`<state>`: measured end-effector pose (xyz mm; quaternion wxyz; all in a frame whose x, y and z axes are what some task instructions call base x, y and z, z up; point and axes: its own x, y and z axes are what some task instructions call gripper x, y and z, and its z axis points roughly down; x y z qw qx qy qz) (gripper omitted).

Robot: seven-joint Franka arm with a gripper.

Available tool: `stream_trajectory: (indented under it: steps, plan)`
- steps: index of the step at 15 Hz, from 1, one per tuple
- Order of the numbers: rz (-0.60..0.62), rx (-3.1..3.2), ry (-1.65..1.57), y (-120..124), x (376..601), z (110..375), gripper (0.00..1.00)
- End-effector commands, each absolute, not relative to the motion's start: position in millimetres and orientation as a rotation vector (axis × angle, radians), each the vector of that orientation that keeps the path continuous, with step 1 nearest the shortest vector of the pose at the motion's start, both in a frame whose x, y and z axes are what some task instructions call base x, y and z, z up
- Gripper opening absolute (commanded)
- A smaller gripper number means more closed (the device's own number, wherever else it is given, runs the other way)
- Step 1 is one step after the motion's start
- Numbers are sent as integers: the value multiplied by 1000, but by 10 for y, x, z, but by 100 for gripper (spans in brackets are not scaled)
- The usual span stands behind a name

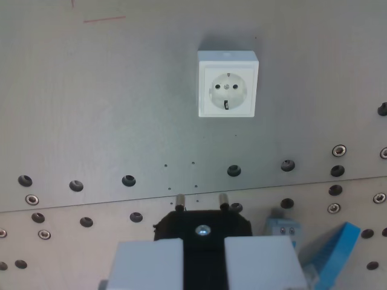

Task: Move above the white socket

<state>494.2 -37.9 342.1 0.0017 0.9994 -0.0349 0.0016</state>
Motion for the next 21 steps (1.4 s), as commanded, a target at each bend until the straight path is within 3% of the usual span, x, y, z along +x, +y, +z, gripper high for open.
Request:
stream_trajectory:
  steps: [1,10,21]
  plan:
    - [10,3135,-110,-384,4936,3391,0]
    - [91,3128,-109,-416,4906,3210,0]
    - [131,3119,-88,-501,4838,2750,0]
